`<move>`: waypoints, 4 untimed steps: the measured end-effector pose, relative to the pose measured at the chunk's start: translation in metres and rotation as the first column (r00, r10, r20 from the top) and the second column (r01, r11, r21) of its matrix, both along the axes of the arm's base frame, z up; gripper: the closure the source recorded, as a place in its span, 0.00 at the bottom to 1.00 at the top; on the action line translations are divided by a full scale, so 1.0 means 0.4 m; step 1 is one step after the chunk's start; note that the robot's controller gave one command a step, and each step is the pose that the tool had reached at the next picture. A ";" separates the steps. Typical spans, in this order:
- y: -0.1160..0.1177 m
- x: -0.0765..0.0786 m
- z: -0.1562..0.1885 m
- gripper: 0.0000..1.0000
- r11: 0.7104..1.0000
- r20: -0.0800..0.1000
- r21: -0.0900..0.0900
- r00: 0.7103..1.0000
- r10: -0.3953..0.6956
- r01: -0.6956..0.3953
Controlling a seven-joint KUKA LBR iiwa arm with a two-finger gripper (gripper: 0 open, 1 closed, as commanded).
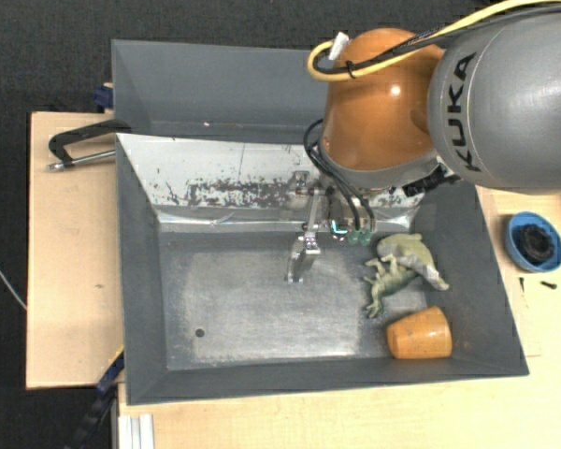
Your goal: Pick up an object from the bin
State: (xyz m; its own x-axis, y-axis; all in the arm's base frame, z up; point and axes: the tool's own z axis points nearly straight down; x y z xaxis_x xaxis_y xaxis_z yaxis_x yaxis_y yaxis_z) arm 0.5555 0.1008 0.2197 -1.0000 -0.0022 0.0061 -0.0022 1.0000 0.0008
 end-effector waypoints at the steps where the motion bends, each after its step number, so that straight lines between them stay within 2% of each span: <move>1: -0.241 0.079 -0.272 0.00 0.998 0.001 -0.003 0.998 0.069 -0.069; 2: -0.414 0.063 -0.365 0.00 0.990 0.004 -0.002 0.990 0.144 -0.144; 3: -0.541 -0.055 -0.365 0.00 0.955 0.010 -0.002 0.955 0.297 -0.297; 4: -0.536 -0.054 -0.366 1.00 0.954 0.011 0.000 0.954 0.299 -0.299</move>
Offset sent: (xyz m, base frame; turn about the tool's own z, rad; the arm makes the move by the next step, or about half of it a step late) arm 0.0320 -0.0919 -0.1046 -0.0754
